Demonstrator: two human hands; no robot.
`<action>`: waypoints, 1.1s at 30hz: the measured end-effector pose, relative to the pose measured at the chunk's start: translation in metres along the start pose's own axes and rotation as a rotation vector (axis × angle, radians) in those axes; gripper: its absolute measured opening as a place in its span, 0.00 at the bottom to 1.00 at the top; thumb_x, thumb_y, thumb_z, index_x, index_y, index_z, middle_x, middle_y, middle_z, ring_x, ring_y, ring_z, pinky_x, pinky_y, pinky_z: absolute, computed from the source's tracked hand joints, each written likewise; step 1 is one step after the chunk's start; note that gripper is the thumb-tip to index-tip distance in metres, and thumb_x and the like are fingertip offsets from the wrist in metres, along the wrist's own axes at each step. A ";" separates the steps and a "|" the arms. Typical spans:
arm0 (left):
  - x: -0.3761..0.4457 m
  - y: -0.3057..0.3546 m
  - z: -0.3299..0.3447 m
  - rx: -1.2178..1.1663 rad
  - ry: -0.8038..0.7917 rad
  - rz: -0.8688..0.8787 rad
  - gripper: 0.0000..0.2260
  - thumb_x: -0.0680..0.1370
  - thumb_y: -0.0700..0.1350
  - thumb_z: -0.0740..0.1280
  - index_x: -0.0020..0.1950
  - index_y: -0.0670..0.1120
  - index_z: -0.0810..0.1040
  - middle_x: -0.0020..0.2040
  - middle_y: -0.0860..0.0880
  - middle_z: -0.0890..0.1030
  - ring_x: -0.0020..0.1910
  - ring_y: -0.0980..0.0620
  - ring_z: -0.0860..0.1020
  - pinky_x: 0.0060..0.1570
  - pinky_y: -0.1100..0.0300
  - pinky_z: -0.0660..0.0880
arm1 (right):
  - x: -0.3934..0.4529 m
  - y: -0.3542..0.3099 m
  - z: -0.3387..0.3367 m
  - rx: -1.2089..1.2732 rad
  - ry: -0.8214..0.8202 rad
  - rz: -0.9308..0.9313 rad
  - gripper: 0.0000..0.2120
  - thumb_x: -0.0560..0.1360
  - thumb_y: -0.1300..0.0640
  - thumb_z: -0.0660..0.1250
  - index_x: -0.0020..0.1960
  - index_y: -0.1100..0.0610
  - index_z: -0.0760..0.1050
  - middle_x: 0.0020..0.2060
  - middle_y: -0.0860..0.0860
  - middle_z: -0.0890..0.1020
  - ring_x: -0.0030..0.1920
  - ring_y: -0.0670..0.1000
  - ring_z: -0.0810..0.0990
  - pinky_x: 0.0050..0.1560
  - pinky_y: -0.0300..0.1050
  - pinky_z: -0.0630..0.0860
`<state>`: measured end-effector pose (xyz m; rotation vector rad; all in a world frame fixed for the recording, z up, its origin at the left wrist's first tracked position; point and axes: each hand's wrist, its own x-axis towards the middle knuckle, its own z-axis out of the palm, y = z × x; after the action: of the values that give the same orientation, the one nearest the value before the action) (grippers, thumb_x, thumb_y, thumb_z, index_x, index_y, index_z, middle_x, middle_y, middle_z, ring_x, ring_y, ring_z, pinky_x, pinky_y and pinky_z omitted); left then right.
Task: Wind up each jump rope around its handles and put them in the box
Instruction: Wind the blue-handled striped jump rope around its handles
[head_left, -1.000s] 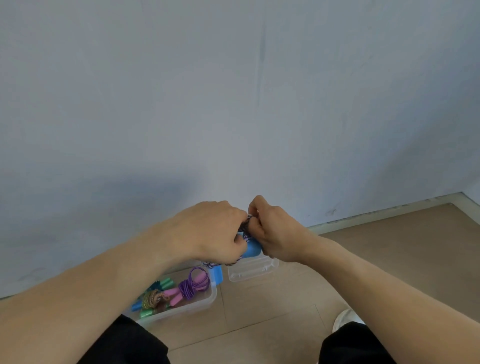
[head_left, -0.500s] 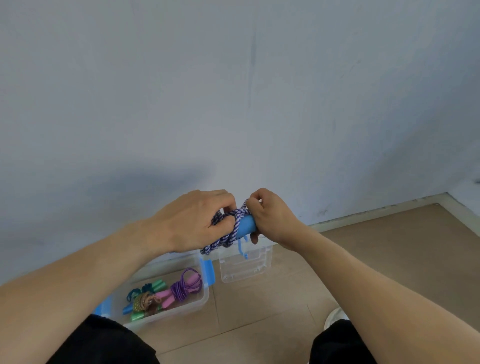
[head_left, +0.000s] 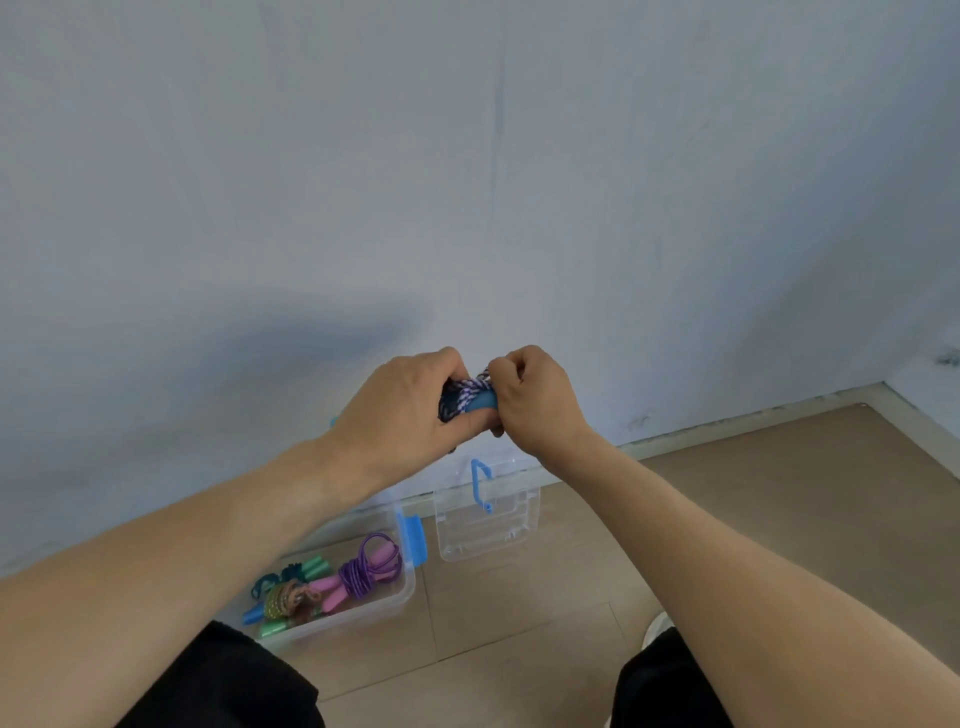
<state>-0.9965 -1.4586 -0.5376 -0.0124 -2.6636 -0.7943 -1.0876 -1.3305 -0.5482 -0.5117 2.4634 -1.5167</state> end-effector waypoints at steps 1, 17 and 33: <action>-0.001 -0.001 0.000 0.045 0.000 0.019 0.17 0.73 0.60 0.72 0.45 0.46 0.75 0.33 0.53 0.80 0.30 0.57 0.78 0.35 0.55 0.76 | -0.001 0.002 0.001 -0.005 -0.010 0.008 0.11 0.77 0.59 0.58 0.36 0.61 0.67 0.29 0.58 0.73 0.25 0.52 0.71 0.21 0.38 0.65; -0.067 -0.117 0.011 0.350 -0.527 -0.191 0.22 0.78 0.52 0.67 0.69 0.49 0.67 0.61 0.47 0.76 0.56 0.45 0.77 0.53 0.51 0.73 | -0.002 0.044 0.124 -0.202 -0.181 0.042 0.07 0.81 0.57 0.58 0.50 0.61 0.65 0.41 0.54 0.73 0.37 0.52 0.72 0.33 0.46 0.69; -0.236 -0.269 0.101 0.071 -0.454 -1.111 0.39 0.80 0.60 0.62 0.80 0.46 0.43 0.80 0.40 0.45 0.78 0.41 0.56 0.69 0.46 0.64 | 0.019 0.177 0.266 -0.597 -0.624 0.246 0.11 0.76 0.65 0.65 0.58 0.62 0.73 0.52 0.57 0.79 0.54 0.57 0.78 0.44 0.40 0.67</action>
<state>-0.8389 -1.6097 -0.8394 1.5726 -2.9927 -1.0615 -1.0449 -1.4833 -0.8262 -0.6236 2.2990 -0.4078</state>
